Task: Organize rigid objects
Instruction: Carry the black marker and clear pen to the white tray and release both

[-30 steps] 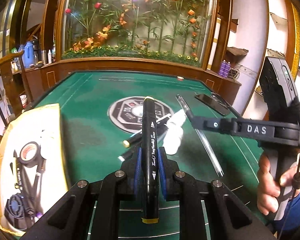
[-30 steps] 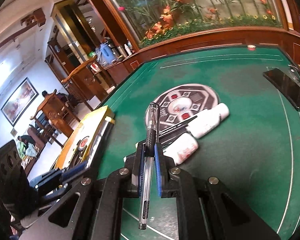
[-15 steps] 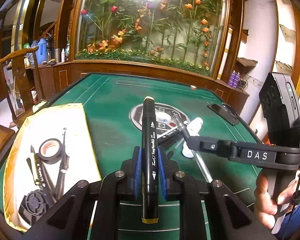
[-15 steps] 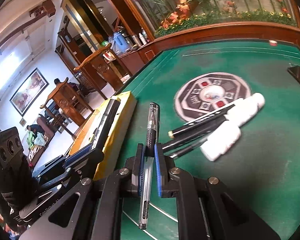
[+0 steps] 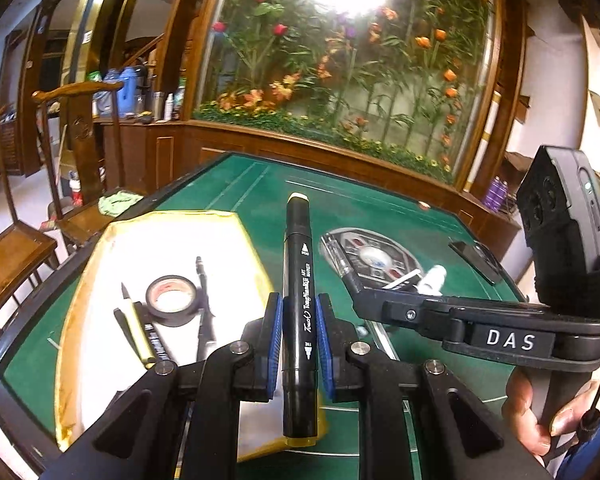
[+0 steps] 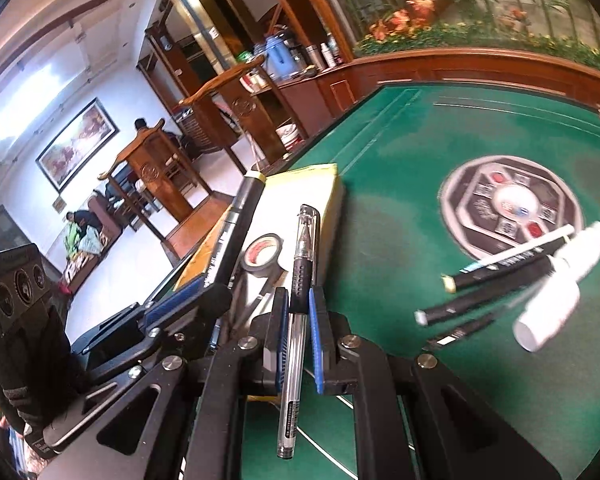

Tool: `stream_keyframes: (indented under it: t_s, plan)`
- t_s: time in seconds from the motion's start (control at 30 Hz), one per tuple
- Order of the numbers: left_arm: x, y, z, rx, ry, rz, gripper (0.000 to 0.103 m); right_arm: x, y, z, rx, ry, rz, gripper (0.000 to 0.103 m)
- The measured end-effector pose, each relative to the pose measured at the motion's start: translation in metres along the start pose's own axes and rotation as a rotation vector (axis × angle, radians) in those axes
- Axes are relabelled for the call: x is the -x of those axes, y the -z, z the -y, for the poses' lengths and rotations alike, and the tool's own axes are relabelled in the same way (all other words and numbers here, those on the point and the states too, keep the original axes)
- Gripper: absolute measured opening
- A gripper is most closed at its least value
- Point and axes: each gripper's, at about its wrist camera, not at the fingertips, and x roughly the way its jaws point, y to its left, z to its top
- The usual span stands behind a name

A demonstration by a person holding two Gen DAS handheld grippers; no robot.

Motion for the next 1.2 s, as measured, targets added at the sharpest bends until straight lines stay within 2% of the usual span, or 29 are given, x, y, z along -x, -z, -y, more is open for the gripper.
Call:
stream_keyframes:
  t_s: [0.3, 0.57, 0.93, 1.2]
  plan:
    - [0.001, 0.001, -0.059, 0.114, -0.077, 0.004, 0.017, -0.041, -0.010, -0.044, 0.053, -0.020, -0.046, 0.010]
    - [-0.010, 0.008, -0.098, 0.201, -0.131, -0.032, 0.017, -0.086, -0.009, -0.054, 0.062, 0.010, -0.125, 0.010]
    - [-0.025, 0.012, -0.119, 0.249, -0.187, -0.087, 0.017, -0.115, -0.004, -0.045, 0.052, 0.082, -0.193, 0.010]
    - [-0.033, 0.019, -0.126, 0.272, -0.199, -0.120, 0.017, -0.116, -0.003, -0.046, 0.053, 0.094, -0.186, 0.010]
